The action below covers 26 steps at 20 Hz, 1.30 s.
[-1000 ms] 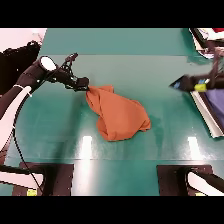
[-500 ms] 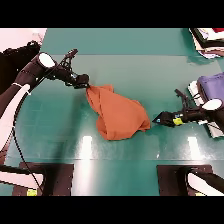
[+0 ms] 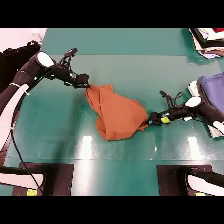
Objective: Fold the shirts.
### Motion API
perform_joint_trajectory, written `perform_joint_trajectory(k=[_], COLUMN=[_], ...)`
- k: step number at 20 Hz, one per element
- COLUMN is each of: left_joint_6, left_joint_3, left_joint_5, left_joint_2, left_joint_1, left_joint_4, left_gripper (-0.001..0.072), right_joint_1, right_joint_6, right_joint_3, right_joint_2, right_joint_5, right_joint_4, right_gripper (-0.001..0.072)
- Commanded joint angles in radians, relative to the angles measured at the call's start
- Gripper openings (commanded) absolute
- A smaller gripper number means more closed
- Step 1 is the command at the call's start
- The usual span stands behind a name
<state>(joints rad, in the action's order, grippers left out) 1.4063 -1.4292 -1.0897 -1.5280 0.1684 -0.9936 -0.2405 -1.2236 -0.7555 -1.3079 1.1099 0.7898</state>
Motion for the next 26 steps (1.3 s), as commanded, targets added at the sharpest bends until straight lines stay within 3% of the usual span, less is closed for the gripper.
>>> perform_joint_trajectory(k=[1, 4, 9, 15, 22, 26], left_joint_6=[-0.001, -0.001, -0.001, 0.003, 0.034, 0.025], left_joint_3=[-0.032, -0.134, -0.322, -0.481, -0.339, -0.021], left_joint_5=[0.006, -0.003, 0.003, -0.058, -0.228, -0.284], left_joint_2=[0.116, 0.309, 0.589, 0.722, 0.619, 0.498], left_joint_1=[-0.001, -0.001, -0.001, -0.001, -0.001, 0.065], left_joint_4=[-0.048, -0.133, -0.133, -0.12, -0.077, -0.058], left_gripper=[0.0025, 0.0025, 0.0026, 0.0025, 0.0025, 0.0025], right_joint_1=[0.005, 0.056, 0.134, 0.233, 0.261, 0.054], right_joint_6=[0.002, 0.002, 0.001, -0.01, -0.123, -0.164], right_joint_3=[-0.107, -0.288, -0.626, -0.898, -1.133, -1.008], right_joint_2=[0.044, 0.184, 0.368, 0.46, 0.234, 0.026], right_joint_5=[0.012, 0.042, 0.063, 0.107, 0.278, 0.39], right_joint_4=[0.001, 0.001, 0.053, 0.078, 0.097, 0.352], right_gripper=[0.0014, 0.0014, 0.0013, 0.0014, 0.0013, 0.0013])
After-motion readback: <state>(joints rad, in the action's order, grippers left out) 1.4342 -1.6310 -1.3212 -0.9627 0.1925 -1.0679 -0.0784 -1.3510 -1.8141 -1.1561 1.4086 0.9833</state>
